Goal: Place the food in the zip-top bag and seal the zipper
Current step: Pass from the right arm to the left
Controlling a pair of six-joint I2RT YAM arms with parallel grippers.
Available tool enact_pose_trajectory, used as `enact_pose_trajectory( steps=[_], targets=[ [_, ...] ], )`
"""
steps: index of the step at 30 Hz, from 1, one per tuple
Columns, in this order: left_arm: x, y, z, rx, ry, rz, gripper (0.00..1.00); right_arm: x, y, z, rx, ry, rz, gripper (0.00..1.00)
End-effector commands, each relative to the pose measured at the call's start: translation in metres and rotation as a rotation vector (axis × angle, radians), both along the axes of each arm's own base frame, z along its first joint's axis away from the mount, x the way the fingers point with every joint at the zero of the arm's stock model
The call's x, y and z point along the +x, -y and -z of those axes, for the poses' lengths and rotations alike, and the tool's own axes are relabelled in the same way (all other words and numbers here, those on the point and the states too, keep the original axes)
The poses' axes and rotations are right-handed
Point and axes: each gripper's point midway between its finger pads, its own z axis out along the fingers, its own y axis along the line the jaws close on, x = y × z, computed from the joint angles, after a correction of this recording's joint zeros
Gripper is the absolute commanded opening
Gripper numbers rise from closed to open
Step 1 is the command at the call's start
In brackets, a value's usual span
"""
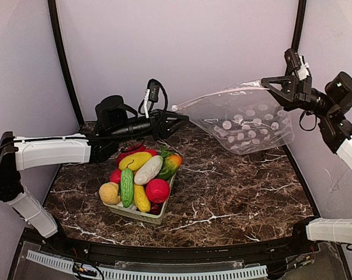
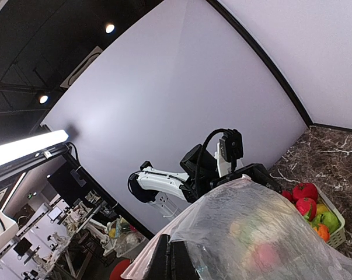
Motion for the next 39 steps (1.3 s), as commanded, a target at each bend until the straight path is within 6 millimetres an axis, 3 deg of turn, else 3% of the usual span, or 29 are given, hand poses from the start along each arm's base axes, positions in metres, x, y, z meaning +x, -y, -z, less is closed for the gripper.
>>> enact_pose_trajectory(
  steps=[1, 4, 9, 12, 16, 19, 21, 25, 28, 34, 39],
  targets=[
    [-0.005, -0.005, -0.017, -0.053, 0.029, 0.015, 0.48, 0.0, 0.001, 0.001, 0.008, 0.012, 0.016, 0.0],
    [-0.005, -0.008, -0.019, -0.059, 0.035, 0.003, 0.39, 0.005, 0.0, 0.009, -0.002, -0.015, 0.023, 0.0],
    [-0.005, -0.012, -0.011, -0.039, 0.027, -0.021, 0.1, 0.016, -0.002, 0.025, -0.017, -0.068, 0.042, 0.0],
    [-0.005, -0.016, -0.004, -0.022, 0.013, -0.034, 0.02, 0.026, -0.002, 0.035, -0.026, -0.102, 0.071, 0.0],
    [-0.008, -0.02, 0.008, 0.023, -0.003, -0.045, 0.01, 0.044, 0.001, 0.056, -0.052, -0.155, 0.134, 0.01],
    [-0.012, -0.022, 0.018, 0.075, -0.008, -0.038, 0.01, 0.057, 0.005, 0.075, -0.079, -0.183, 0.18, 0.2],
    [-0.017, -0.024, 0.028, 0.118, -0.019, -0.026, 0.01, 0.065, 0.009, 0.087, -0.11, -0.19, 0.213, 0.39],
    [-0.027, -0.027, 0.044, 0.206, -0.03, 0.002, 0.01, 0.078, 0.022, 0.098, -0.217, -0.16, 0.324, 0.66],
    [-0.036, -0.028, 0.052, 0.286, -0.025, 0.029, 0.01, 0.084, 0.036, 0.094, -0.333, -0.091, 0.444, 0.78],
    [-0.046, -0.028, 0.058, 0.38, -0.017, 0.073, 0.01, 0.086, 0.06, 0.07, -0.489, 0.056, 0.602, 0.83],
    [-0.055, -0.022, 0.056, 0.409, -0.02, 0.138, 0.01, 0.077, 0.038, 0.071, -0.546, 0.13, 0.488, 0.77]
  ],
)
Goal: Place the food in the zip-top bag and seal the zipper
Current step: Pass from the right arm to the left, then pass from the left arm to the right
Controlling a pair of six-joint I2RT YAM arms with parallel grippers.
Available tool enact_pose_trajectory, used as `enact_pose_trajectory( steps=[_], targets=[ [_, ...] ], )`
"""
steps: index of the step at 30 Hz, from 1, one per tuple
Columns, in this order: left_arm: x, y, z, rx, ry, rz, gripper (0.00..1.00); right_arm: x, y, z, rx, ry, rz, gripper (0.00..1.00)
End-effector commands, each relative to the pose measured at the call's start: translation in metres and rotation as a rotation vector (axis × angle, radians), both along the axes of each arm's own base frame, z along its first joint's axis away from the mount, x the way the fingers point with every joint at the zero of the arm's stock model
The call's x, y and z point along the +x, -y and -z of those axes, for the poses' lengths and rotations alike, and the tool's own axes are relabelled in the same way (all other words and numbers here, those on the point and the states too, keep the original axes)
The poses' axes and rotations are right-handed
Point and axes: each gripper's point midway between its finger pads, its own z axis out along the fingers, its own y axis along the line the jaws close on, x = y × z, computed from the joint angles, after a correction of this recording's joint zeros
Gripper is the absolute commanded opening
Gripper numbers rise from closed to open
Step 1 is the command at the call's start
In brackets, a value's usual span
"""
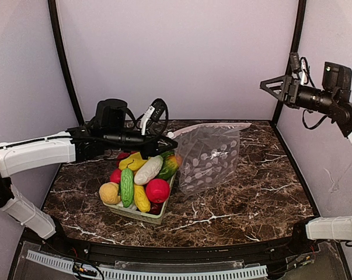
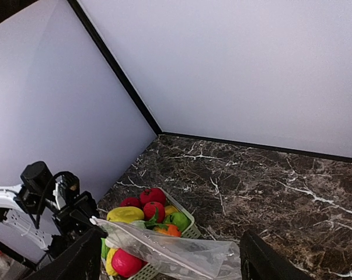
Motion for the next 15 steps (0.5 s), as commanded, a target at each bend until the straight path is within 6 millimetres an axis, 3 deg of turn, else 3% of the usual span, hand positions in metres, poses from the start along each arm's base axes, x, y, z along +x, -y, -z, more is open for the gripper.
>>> enact_pose_trajectory(
  steps=[1, 6, 15],
  targets=[
    [-0.018, 0.003, -0.005, 0.042, 0.003, 0.091, 0.01, -0.005, -0.018, 0.023, -0.143, 0.002, -0.086, 0.76],
    [-0.022, 0.007, -0.005, 0.05, -0.002, 0.115, 0.01, -0.026, -0.068, 0.032, -0.182, 0.023, -0.277, 0.7],
    [-0.031, 0.011, -0.008, 0.044, -0.024, 0.166, 0.01, -0.053, -0.159, 0.066, -0.242, 0.043, -0.526, 0.59]
  ],
)
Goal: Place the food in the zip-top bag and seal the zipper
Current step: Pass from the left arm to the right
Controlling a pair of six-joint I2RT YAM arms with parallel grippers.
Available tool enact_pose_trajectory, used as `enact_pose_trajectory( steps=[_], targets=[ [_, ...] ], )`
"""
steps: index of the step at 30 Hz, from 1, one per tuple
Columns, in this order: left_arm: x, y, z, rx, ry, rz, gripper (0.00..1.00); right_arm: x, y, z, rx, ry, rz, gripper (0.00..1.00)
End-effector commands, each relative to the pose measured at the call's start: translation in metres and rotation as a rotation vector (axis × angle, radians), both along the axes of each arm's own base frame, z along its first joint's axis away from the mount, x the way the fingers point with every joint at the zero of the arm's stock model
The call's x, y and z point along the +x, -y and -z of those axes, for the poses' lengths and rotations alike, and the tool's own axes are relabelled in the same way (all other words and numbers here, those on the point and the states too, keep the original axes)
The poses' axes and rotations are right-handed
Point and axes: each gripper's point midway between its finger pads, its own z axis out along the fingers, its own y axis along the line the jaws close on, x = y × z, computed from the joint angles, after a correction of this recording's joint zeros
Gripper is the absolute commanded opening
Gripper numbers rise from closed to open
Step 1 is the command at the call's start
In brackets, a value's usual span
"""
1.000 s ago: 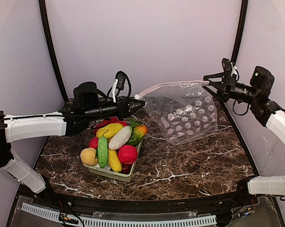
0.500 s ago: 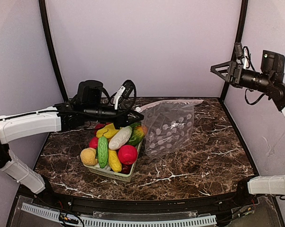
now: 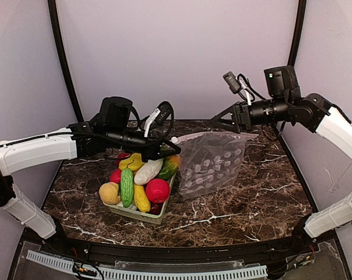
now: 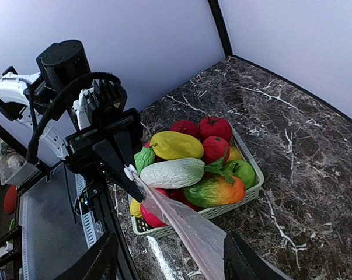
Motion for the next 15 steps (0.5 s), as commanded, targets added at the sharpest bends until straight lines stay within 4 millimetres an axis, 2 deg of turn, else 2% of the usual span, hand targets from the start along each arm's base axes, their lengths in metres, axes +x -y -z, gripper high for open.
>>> enact_pose_trajectory(
  steps=[1, 7, 15],
  targets=[
    [-0.009, 0.003, -0.008, -0.004, -0.009, 0.05, 0.01, -0.011, -0.034, 0.001, 0.02, 0.063, -0.101, 0.58],
    [-0.015, 0.002, -0.009, 0.002, -0.027, 0.071, 0.01, -0.019, -0.07, 0.017, 0.007, 0.042, -0.21, 0.48],
    [-0.019, 0.001, -0.007, 0.014, -0.048, 0.092, 0.01, -0.022, -0.088, 0.026, 0.004, 0.032, -0.287, 0.43]
  ],
)
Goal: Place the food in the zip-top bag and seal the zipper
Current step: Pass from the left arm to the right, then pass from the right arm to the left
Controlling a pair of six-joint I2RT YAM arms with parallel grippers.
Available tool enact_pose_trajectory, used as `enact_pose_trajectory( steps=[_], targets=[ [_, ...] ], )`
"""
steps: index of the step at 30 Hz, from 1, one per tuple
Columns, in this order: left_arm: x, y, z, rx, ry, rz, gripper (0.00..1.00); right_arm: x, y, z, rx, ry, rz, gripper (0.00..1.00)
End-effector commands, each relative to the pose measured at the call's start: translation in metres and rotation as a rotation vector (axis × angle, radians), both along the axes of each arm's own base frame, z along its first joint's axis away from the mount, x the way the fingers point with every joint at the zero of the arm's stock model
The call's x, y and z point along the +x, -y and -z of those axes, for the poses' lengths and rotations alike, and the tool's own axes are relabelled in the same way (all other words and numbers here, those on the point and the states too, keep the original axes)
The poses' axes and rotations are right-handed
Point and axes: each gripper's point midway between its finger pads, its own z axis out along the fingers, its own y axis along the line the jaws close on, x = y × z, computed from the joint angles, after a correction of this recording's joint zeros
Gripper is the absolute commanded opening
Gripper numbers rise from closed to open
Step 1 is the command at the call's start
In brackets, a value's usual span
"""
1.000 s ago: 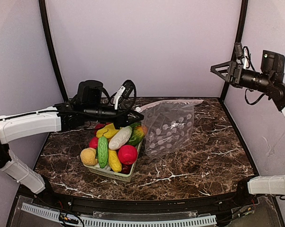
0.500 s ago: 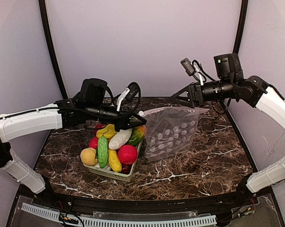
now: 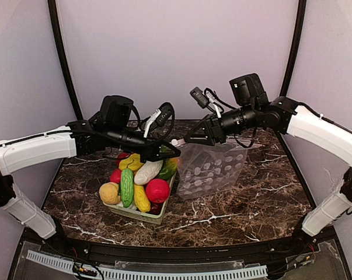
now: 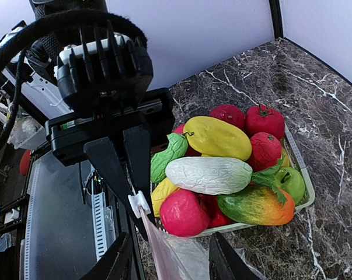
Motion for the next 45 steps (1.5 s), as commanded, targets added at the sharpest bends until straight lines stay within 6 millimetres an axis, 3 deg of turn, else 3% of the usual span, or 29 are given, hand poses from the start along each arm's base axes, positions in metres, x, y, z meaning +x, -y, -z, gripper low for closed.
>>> enact_pose_trajectory(
  steps=[1, 13, 20, 22, 25, 27, 29, 33, 45],
  targets=[
    [-0.008, 0.002, -0.007, -0.003, -0.004, 0.04, 0.01, -0.006, -0.011, -0.02, 0.057, 0.056, -0.065, 0.42],
    [-0.003, 0.003, -0.009, -0.003, -0.003, 0.02, 0.01, -0.014, -0.012, 0.002, 0.005, 0.002, -0.107, 0.3],
    [-0.004, 0.003, -0.014, -0.029, -0.002, 0.014, 0.01, -0.015, -0.012, 0.004, 0.002, -0.006, -0.108, 0.01],
    [-0.003, 0.003, -0.017, -0.045, -0.005, 0.002, 0.01, -0.015, -0.011, 0.002, 0.006, -0.001, -0.103, 0.0],
    [-0.001, 0.0, -0.017, -0.06, 0.002, -0.027, 0.3, -0.016, -0.008, -0.01, 0.049, 0.024, -0.086, 0.0],
    [0.001, -0.003, -0.015, -0.075, 0.0, -0.049, 0.39, -0.017, -0.005, -0.019, 0.088, 0.042, -0.072, 0.0],
    [0.002, -0.005, -0.019, -0.116, 0.004, -0.065, 0.41, -0.02, -0.003, -0.029, 0.127, 0.059, -0.066, 0.0],
    [0.001, -0.006, -0.023, -0.173, -0.018, -0.076, 0.34, -0.022, 0.0, -0.038, 0.162, 0.061, -0.059, 0.0],
    [-0.008, -0.005, -0.046, -0.285, -0.032, -0.037, 0.41, -0.023, 0.002, -0.036, 0.172, 0.031, -0.059, 0.0]
  ],
)
